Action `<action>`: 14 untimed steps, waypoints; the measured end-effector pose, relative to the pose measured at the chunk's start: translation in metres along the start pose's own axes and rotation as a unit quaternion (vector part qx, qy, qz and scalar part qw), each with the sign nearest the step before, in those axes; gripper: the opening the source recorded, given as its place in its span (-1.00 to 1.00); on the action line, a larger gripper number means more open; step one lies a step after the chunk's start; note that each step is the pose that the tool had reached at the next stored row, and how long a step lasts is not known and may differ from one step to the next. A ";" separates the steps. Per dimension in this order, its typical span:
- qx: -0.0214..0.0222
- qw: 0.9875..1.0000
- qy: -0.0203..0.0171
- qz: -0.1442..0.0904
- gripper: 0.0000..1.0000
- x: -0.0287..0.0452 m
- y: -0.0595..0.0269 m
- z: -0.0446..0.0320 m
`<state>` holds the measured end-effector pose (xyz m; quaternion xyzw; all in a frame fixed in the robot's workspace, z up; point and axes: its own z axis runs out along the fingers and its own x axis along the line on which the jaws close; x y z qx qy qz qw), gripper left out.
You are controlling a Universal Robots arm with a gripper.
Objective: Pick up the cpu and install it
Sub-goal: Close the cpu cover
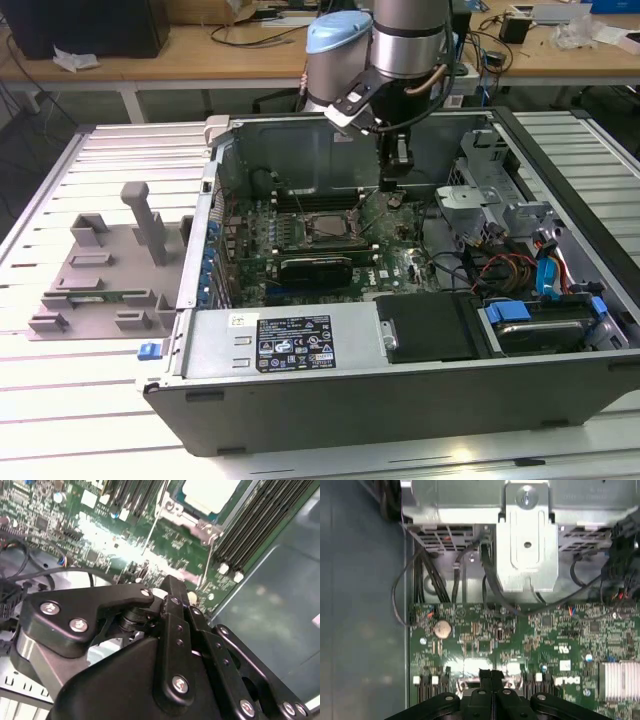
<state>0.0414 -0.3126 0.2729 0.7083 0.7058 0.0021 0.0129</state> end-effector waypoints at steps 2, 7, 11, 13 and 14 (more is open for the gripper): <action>0.000 1.000 0.000 0.000 -0.79 0.0000 0.0055 0.0001; 0.000 1.000 0.000 0.000 -0.79 0.0000 0.0116 0.0004; 0.003 1.000 0.000 0.000 -0.79 0.0002 0.0129 0.0115; 0.004 1.000 0.000 0.000 -0.79 0.0003 0.0129 0.0161; 0.004 1.000 0.000 0.000 -0.79 0.0003 0.0128 0.0183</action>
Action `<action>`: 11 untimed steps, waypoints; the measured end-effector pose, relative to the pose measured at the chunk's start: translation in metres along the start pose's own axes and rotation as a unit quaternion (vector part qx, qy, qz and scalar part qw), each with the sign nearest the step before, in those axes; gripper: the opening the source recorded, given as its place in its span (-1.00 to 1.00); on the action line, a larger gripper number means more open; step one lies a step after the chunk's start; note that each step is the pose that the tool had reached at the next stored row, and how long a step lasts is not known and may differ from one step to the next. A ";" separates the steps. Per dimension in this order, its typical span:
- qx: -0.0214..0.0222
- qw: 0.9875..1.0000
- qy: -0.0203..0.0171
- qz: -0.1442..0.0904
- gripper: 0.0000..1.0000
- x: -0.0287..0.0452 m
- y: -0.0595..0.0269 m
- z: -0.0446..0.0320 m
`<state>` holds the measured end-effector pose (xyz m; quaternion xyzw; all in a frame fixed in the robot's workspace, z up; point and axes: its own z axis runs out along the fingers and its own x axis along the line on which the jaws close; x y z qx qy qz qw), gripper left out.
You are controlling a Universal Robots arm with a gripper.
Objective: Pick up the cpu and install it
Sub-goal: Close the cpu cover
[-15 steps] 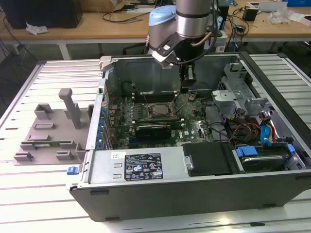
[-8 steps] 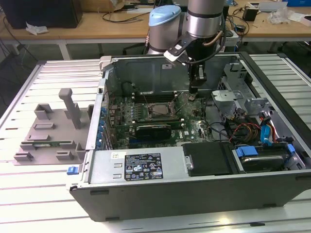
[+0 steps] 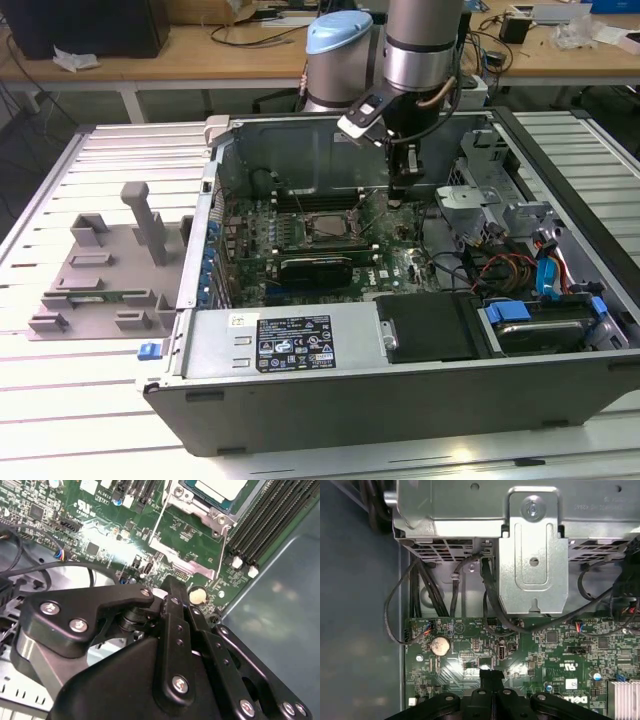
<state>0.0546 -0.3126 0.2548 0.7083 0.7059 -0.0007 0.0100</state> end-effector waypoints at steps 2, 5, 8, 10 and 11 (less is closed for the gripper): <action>0.001 1.000 0.000 0.000 -0.79 0.0001 -0.0001 0.0054; 0.001 1.000 0.000 0.000 -0.79 0.0001 -0.0001 0.0063; 0.001 1.000 0.000 0.000 -0.79 0.0001 -0.0024 0.0065; 0.001 1.000 0.001 0.000 -0.79 0.0001 -0.0128 0.0063; 0.001 1.000 0.001 0.000 -0.79 0.0001 -0.0179 0.0062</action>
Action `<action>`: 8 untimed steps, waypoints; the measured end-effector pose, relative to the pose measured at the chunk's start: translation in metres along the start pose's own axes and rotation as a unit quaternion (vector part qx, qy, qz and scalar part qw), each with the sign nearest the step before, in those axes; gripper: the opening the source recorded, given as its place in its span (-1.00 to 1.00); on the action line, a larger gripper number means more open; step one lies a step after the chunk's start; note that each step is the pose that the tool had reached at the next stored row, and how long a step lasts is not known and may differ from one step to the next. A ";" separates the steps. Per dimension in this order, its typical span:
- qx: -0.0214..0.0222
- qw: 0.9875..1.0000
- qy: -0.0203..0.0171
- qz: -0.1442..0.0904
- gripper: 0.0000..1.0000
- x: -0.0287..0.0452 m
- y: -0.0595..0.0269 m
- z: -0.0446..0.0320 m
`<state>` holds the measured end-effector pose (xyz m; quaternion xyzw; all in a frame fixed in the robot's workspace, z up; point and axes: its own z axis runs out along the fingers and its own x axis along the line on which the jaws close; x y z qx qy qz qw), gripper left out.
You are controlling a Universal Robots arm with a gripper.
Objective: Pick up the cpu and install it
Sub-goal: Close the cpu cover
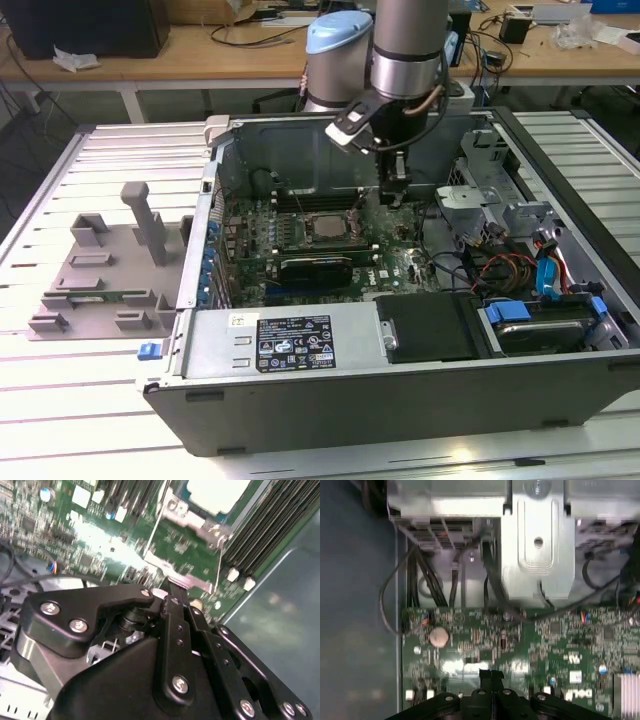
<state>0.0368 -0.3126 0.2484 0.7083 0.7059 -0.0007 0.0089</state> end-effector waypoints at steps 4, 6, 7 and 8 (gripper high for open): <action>-0.001 1.000 0.000 0.000 -0.79 0.0000 -0.0157 -0.0002; -0.002 1.000 0.000 0.000 -0.79 0.0001 -0.0263 -0.0003; -0.003 1.000 0.000 0.000 -0.79 0.0001 -0.0305 -0.0004; -0.004 1.000 0.000 0.000 -0.79 0.0002 -0.0334 -0.0004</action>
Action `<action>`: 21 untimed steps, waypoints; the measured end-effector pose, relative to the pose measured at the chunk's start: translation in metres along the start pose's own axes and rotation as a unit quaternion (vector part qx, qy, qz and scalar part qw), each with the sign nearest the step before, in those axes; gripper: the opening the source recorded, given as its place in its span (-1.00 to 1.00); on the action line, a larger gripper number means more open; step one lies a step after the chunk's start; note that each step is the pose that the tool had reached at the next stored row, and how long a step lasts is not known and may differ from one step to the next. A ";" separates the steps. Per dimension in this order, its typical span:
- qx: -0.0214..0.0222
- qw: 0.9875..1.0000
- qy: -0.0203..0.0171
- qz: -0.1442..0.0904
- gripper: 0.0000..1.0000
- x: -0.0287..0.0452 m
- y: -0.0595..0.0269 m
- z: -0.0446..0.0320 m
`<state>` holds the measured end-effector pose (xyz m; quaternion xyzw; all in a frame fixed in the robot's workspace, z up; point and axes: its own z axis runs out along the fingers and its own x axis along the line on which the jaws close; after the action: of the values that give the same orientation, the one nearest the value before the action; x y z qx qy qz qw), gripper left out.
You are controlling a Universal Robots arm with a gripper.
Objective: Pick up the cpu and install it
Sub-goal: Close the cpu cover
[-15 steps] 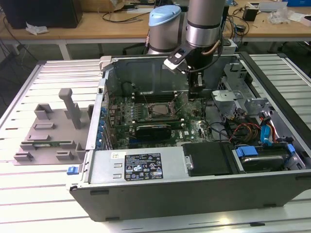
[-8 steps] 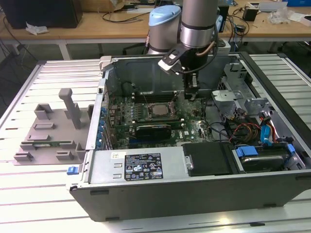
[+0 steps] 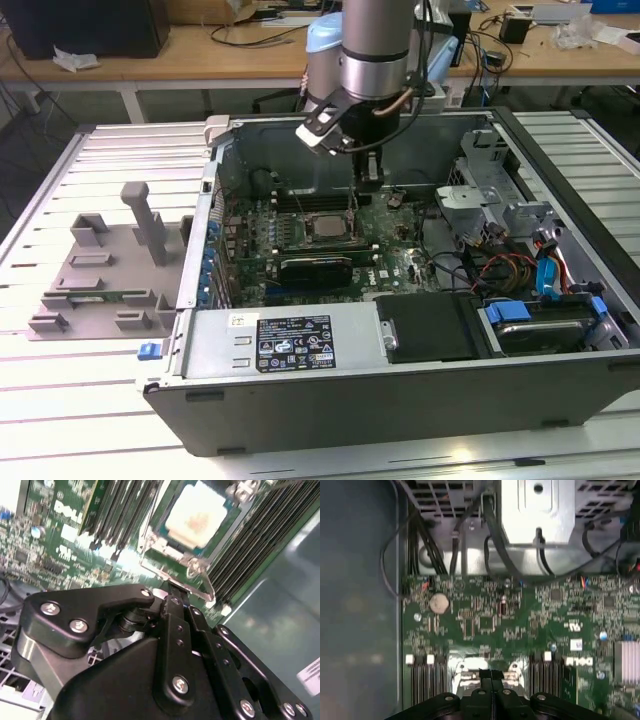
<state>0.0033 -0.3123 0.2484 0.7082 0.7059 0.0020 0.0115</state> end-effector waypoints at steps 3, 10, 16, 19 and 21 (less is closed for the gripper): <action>-0.002 1.000 0.000 0.000 -0.79 0.0006 -0.0162 -0.0002; 0.001 1.000 0.000 0.000 -0.79 0.0006 -0.0166 0.0070; 0.002 1.000 0.000 0.000 -0.79 0.0006 -0.0323 0.0256; 0.002 1.000 0.000 0.000 -0.79 -0.0005 -0.0334 0.0291; 0.002 1.000 0.000 0.000 -0.79 -0.0027 -0.0363 0.0326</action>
<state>-0.0323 -0.3153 0.2152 0.7083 0.7058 0.0006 0.0105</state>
